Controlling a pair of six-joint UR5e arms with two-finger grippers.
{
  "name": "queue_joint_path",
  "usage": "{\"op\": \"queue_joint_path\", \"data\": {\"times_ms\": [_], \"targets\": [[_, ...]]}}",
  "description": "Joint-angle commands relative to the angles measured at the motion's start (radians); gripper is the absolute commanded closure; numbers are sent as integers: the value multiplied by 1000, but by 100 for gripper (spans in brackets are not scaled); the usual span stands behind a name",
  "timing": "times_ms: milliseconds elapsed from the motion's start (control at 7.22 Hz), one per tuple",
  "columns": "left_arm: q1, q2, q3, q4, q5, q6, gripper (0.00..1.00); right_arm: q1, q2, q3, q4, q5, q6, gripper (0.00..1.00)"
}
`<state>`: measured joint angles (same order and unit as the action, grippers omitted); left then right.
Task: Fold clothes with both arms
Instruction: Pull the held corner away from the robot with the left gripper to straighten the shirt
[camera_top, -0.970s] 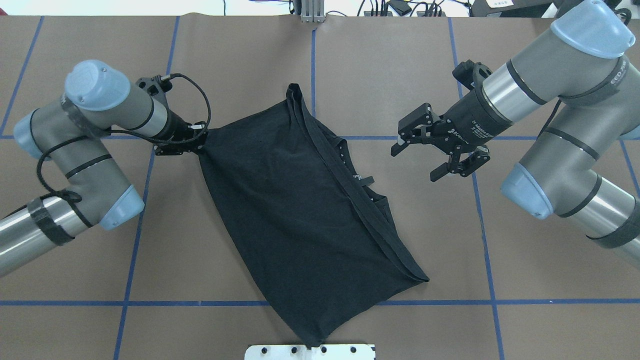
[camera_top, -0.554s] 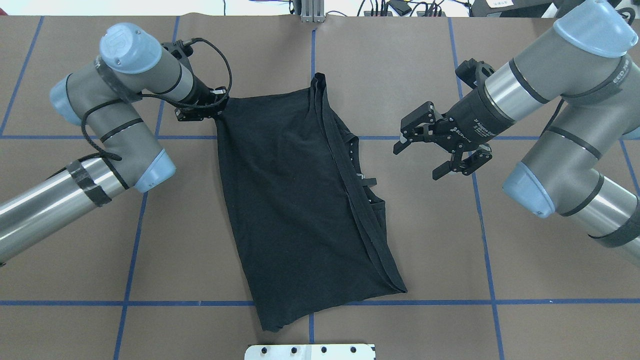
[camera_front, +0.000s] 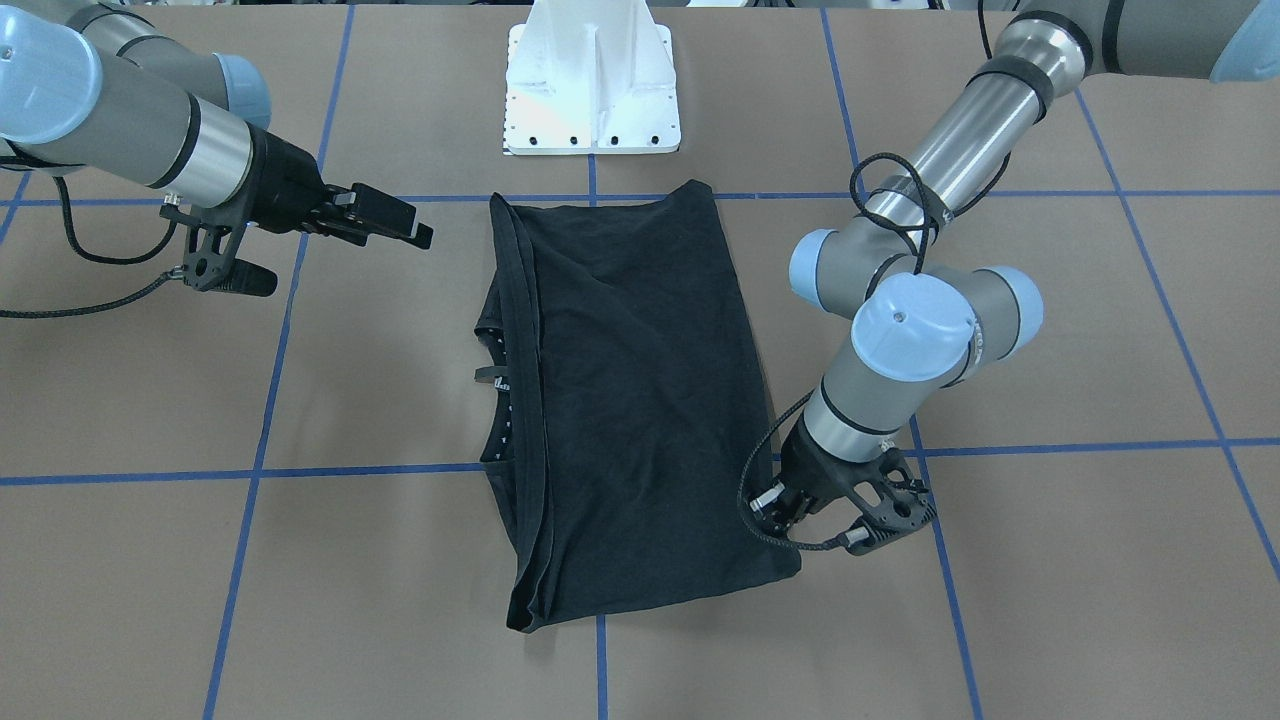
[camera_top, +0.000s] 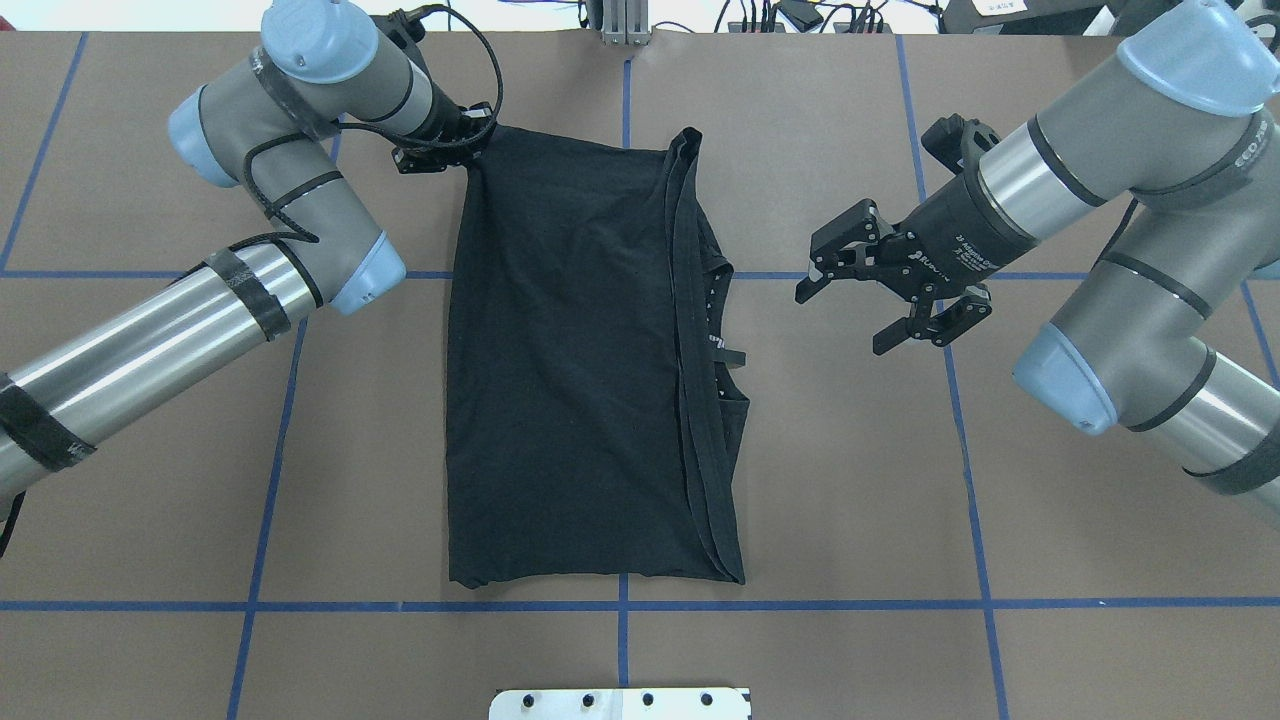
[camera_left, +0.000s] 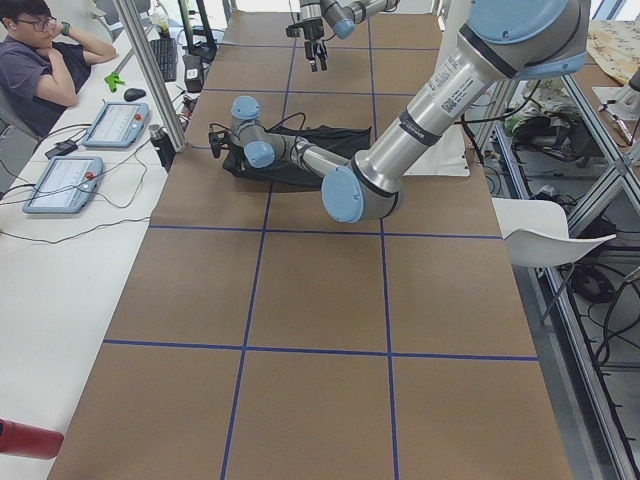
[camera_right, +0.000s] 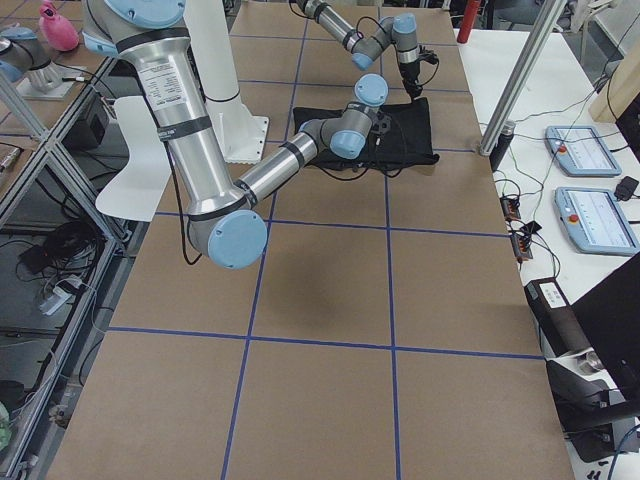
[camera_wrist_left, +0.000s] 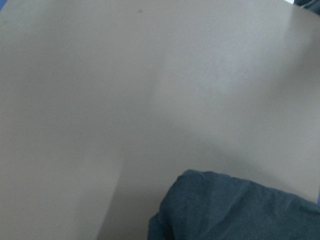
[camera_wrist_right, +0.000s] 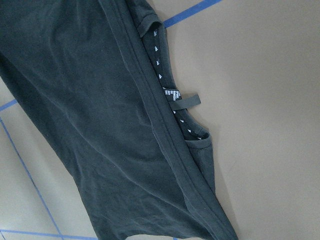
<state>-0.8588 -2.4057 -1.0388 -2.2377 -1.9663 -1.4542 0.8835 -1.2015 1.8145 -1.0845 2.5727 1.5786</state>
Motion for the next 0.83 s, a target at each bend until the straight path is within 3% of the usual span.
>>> {"op": "queue_joint_path", "data": {"times_ms": [0, 416, 554, 693], "targets": [[-8, -24, 46, -25, 39, 0, 100, 0, -1, -4, 0, -8, -2, 0], [-13, -27, 56, -28, 46, 14, 100, -38, -7, -1, -3, -136, -17, 0], [-17, -24, 49, -39, 75, 52, 1, -70, -7, 0, -6, -187, -17, 0], [-35, -26, 30, -33, 84, 72, 0, -110, 2, 2, -12, -233, -37, 0]]}}
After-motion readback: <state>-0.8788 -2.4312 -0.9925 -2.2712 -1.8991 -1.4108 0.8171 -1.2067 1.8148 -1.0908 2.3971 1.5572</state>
